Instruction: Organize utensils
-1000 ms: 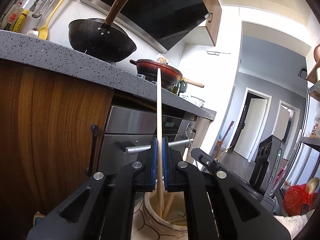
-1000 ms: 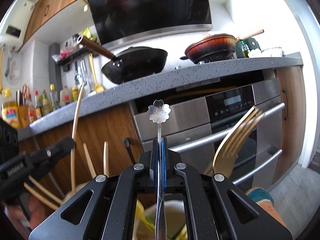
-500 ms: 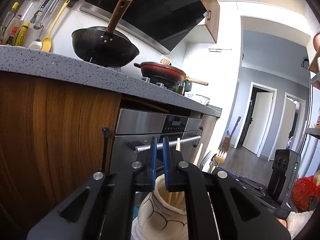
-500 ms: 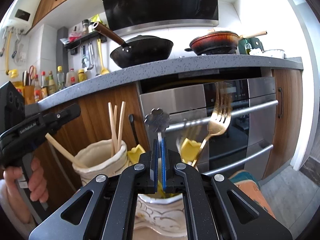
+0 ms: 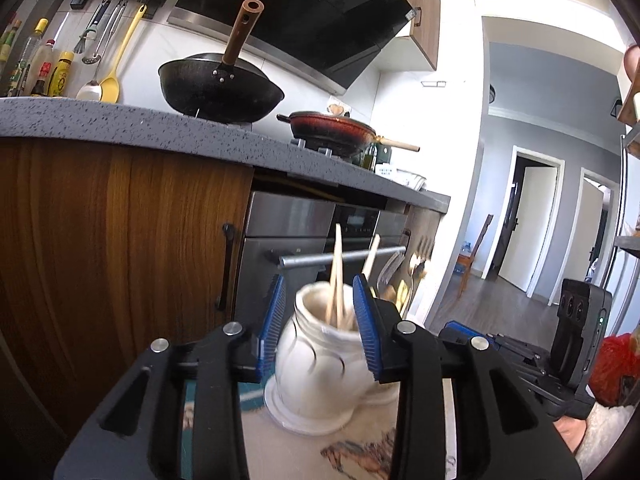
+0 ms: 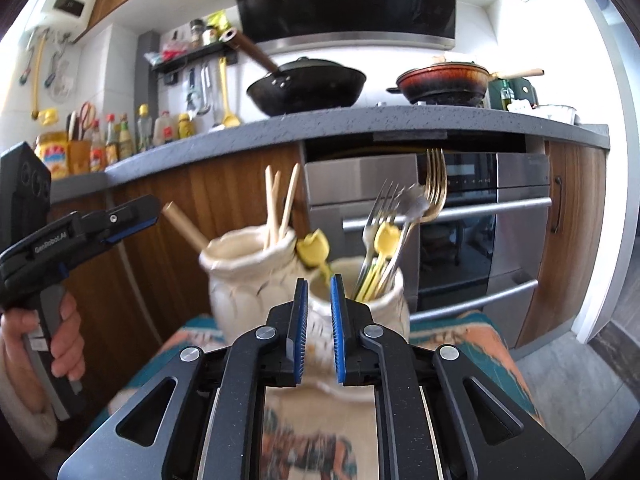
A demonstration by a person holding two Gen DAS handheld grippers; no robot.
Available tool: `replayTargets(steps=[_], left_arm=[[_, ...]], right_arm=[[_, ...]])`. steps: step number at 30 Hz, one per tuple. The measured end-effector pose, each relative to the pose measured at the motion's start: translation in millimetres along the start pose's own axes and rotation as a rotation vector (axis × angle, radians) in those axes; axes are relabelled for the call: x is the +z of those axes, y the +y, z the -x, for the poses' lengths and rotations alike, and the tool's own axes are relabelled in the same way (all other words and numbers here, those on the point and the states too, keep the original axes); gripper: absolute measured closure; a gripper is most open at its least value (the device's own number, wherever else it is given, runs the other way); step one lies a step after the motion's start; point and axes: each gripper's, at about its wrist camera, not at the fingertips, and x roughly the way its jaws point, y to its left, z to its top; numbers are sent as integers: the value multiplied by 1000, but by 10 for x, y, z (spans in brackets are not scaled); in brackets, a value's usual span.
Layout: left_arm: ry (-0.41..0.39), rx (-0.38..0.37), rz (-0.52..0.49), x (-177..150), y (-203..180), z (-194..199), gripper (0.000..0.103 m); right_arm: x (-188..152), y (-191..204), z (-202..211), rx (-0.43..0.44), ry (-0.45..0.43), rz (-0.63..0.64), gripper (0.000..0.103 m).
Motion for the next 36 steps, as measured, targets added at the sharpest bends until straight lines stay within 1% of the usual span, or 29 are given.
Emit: replayTargets(steps=[2, 3, 4, 5, 7, 9, 10, 11, 12, 14, 17, 22, 25, 30, 36], left_arm=[[14, 11, -7, -88, -64, 70, 67], [23, 14, -9, -140, -103, 109, 64], [29, 17, -11, -175, -129, 136, 62], [39, 34, -19, -230, -176, 168, 58], [54, 62, -40, -316, -255, 205, 53], [57, 82, -53, -407, -328, 258, 43], [56, 91, -56, -443, -353, 280, 39], [52, 101, -60, -473, -376, 296, 30], [47, 114, -64, -495, -394, 308, 23], [33, 144, -78, -543, -427, 336, 20], [19, 190, -105, -603, -457, 355, 6], [4, 249, -146, -726, -483, 378, 6], [23, 263, -148, -743, -469, 353, 6], [22, 284, -143, -748, -449, 360, 6], [51, 302, -142, -761, -449, 317, 6]], right_arm=[[-62, 34, 79, -4, 14, 22, 90], [-92, 41, 112, -7, 19, 27, 89], [-114, 45, 140, -11, 21, 30, 82], [-139, 41, 172, -18, 20, 32, 74], [-188, 17, 222, -42, 18, 35, 70], [-211, -11, 256, -68, 15, 38, 66], [-213, -23, 276, -78, 10, 40, 59], [-219, -30, 296, -83, 3, 42, 51], [-223, -37, 324, -92, -10, 50, 47], [-221, -40, 370, -110, -34, 67, 30], [-231, -60, 424, -126, -73, 77, 15], [-255, -88, 441, -151, -106, 81, 9], [-279, -83, 409, -161, -105, 96, 8], [-276, -87, 384, -155, -95, 92, 7], [-272, -79, 344, -146, -81, 92, 7]])
